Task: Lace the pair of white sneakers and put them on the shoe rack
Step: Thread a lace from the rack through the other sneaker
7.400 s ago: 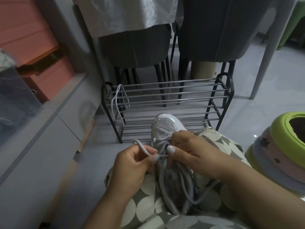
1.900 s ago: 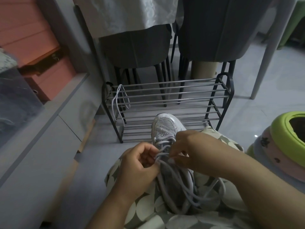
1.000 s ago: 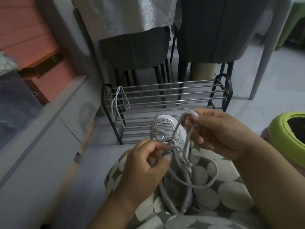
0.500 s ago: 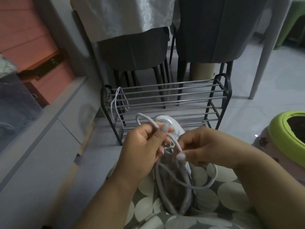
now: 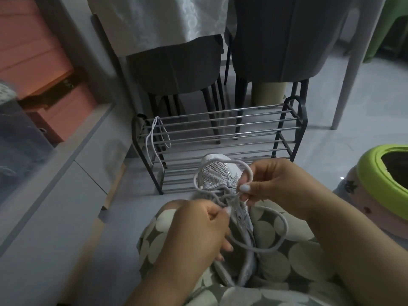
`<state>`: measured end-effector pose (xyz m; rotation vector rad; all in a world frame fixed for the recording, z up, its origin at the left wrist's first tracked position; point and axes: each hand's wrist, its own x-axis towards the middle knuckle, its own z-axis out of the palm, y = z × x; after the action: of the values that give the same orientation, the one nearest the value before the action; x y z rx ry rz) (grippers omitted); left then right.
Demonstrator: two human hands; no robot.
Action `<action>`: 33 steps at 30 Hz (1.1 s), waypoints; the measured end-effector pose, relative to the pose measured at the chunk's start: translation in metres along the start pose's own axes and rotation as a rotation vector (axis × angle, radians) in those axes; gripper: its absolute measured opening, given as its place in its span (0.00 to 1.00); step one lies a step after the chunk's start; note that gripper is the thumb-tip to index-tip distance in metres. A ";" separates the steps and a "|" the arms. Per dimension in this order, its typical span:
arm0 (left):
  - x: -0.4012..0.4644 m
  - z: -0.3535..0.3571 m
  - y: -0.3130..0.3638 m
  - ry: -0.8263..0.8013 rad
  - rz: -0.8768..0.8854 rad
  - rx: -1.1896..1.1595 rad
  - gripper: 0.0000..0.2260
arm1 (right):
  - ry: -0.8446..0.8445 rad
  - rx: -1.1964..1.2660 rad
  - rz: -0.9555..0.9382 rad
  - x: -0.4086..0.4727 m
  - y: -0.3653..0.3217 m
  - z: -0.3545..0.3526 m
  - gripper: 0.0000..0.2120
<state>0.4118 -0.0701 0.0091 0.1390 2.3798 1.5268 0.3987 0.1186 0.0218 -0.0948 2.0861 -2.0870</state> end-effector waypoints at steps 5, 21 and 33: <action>-0.006 0.011 0.001 0.012 -0.020 0.047 0.09 | 0.036 -0.113 0.019 0.001 0.005 0.006 0.11; -0.006 0.015 -0.002 -0.033 -0.094 -0.149 0.08 | 0.087 -0.515 0.006 -0.002 -0.001 0.015 0.11; -0.004 0.012 -0.007 -0.110 -0.022 -0.108 0.08 | 0.026 -0.576 -0.020 -0.003 -0.005 0.017 0.09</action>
<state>0.4197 -0.0638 -0.0008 0.1677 2.2021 1.5911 0.4042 0.1028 0.0273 -0.1667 2.6400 -1.4369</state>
